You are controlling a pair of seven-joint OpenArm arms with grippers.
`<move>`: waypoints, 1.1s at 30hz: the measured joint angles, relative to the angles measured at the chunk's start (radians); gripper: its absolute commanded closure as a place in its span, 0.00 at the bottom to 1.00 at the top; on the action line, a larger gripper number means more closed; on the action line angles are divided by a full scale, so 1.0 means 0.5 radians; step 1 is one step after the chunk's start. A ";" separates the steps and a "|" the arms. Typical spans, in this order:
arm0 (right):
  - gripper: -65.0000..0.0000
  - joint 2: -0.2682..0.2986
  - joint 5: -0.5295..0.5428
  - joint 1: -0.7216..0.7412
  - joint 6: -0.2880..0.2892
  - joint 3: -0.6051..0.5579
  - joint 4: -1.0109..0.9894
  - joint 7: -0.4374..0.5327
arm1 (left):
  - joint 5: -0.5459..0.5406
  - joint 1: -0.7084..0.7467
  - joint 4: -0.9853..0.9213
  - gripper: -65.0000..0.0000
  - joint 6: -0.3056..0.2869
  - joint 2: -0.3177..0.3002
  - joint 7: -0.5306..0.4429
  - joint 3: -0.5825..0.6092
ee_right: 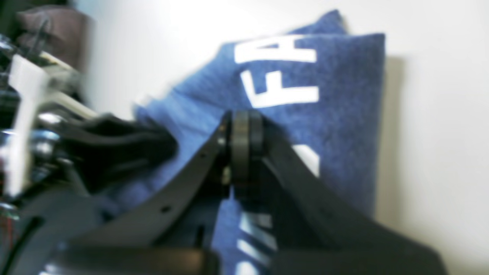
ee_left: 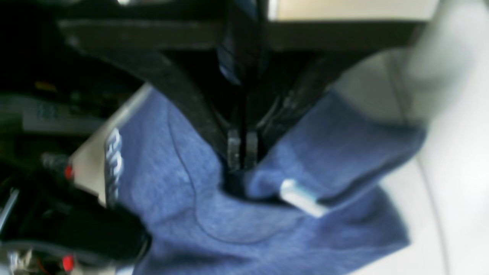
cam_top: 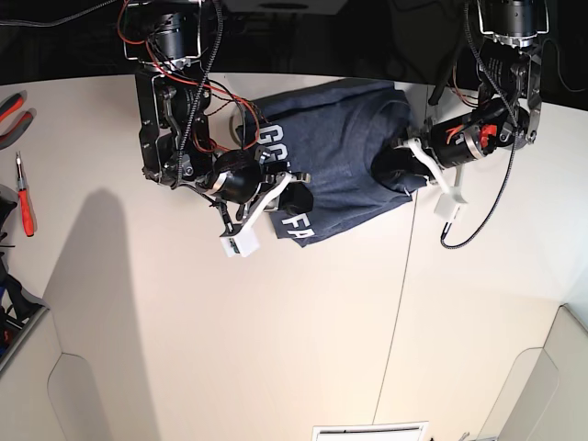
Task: Layout the t-shirt on the table in an organized manner, then fold the t-shirt properly
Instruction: 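Press and tuck the folded shirt with both grippers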
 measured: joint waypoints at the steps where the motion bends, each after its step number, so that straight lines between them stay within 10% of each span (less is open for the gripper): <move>1: 1.00 -0.003 -0.077 -0.001 -0.041 -0.003 0.001 0.031 | 0.056 -0.026 -0.024 1.00 0.018 0.004 -0.034 0.001; 18: 1.00 -0.001 -0.021 -0.212 -0.043 -0.039 0.223 -0.214 | 0.366 -0.461 -0.176 1.00 0.238 0.005 -0.137 0.005; 33: 1.00 0.010 0.027 -0.351 -0.060 -0.241 0.507 -0.292 | 0.401 -0.787 -0.575 1.00 0.164 0.028 -0.340 0.209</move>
